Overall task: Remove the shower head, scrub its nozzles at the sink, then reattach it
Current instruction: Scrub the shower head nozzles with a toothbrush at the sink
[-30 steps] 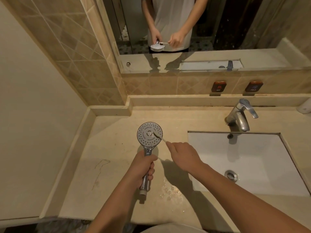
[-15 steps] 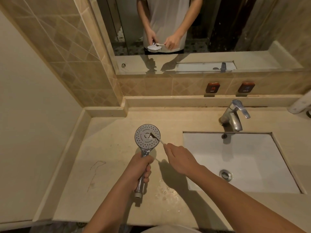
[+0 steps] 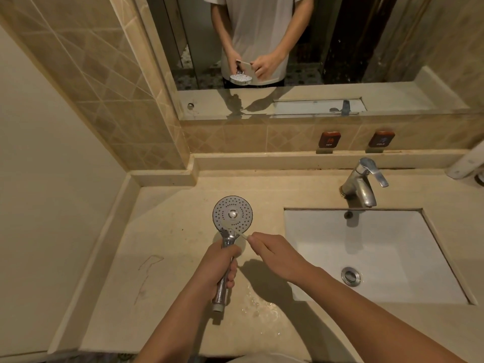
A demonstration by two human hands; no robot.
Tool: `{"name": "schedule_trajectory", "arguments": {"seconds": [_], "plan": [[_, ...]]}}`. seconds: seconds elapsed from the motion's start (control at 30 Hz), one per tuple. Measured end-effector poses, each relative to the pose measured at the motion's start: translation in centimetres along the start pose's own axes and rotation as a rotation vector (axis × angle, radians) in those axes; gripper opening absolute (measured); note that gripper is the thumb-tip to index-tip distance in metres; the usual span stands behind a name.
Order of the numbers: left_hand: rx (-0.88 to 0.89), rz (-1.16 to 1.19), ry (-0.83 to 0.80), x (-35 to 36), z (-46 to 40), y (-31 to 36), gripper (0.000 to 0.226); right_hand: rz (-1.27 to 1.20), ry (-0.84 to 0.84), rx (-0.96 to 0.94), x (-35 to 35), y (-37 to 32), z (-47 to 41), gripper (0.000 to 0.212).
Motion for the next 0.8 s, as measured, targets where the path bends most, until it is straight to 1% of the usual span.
{"name": "schedule_trajectory", "arguments": {"seconds": [0.1,0.2,0.3,0.4,0.47,0.57,0.67,0.7,0.8], "plan": [[0.004,0.006,0.006,0.0,0.0,0.2,0.008,0.006,0.005,0.020,-0.1,0.0,0.0,0.040],[-0.001,0.010,0.017,-0.2,-0.1,0.2,0.015,0.082,0.034,0.055,-0.2,0.6,0.0,0.044],[-0.002,0.009,0.023,-0.4,-0.2,0.2,0.015,0.149,0.068,0.070,-0.5,1.1,-0.1,0.049],[0.001,0.006,0.027,-0.5,-0.4,0.2,0.016,0.141,0.085,0.059,-0.7,1.1,-0.3,0.051],[0.001,0.002,0.027,-0.6,-0.5,0.2,0.016,0.151,0.127,0.092,-1.1,1.4,-0.6,0.051],[0.002,0.002,0.029,-0.7,-0.6,0.2,0.017,0.255,0.157,0.111,-1.5,1.4,-1.0,0.042],[0.004,0.019,0.047,-0.9,-0.6,0.2,0.017,0.355,0.183,0.036,-1.7,0.1,-1.3,0.026],[0.005,0.021,0.050,-1.0,-0.6,0.2,0.016,0.387,0.204,0.016,-2.0,-0.4,-1.4,0.026],[0.005,0.017,0.050,-1.2,-0.5,0.2,0.013,0.495,0.262,0.021,-2.6,-0.8,-1.6,0.040]]}}
Point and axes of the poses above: each hand's wrist, its own z-axis away from the middle knuckle, its own x-axis out of the palm, y = z × x, the point moved 8 cm from there along -z, towards the middle knuckle, and after that the axes turned 15 degrees about z, right-handed, at the moved point
